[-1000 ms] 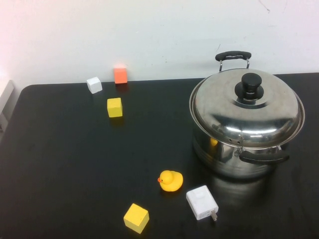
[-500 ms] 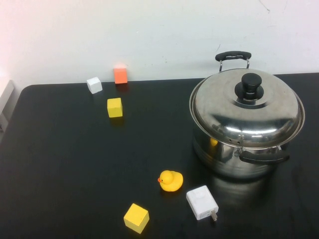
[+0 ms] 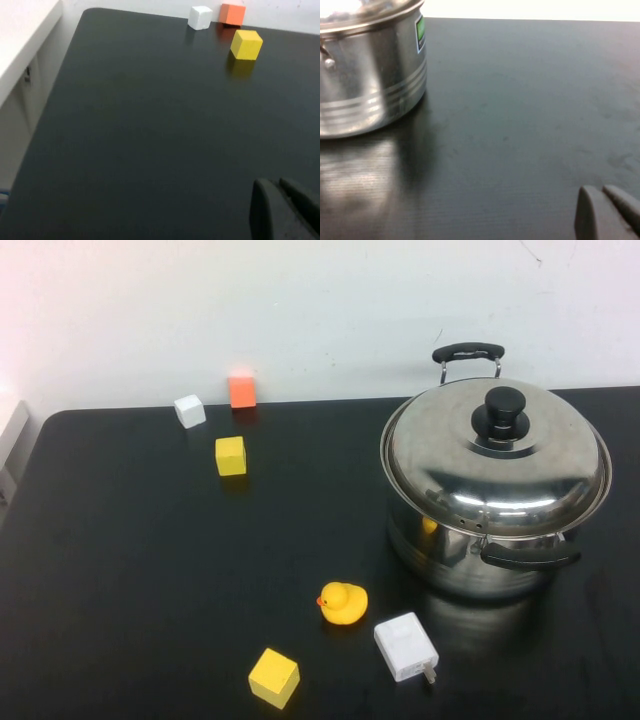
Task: Cover the pot
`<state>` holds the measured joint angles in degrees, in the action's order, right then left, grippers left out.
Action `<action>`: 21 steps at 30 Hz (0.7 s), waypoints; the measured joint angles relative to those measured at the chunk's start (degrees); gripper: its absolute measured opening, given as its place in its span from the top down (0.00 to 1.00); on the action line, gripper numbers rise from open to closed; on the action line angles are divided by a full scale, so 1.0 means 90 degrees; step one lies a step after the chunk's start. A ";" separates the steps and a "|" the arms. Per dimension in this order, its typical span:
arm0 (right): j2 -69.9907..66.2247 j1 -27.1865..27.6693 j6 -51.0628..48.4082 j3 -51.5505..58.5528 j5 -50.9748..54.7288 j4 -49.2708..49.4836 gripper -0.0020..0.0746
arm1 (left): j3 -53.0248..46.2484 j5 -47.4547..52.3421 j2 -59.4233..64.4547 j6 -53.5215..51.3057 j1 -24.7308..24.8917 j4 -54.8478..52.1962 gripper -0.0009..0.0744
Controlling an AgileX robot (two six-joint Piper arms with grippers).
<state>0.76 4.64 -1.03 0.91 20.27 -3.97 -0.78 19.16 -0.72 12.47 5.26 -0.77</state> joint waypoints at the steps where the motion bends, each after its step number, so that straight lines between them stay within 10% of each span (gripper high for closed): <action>1: 0.0000 0.0000 0.0000 0.0000 0.0000 0.0000 0.98 | 0.0000 0.0000 0.0000 -0.0067 0.0000 0.0000 0.99; 21: 0.0000 0.0000 0.0000 0.0000 0.0000 0.0000 0.98 | 0.0000 0.0000 0.0000 -0.0236 0.0000 0.0000 0.99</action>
<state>0.76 4.64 -1.03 0.91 20.27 -3.97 -0.78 19.16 -0.72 10.35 5.26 -0.77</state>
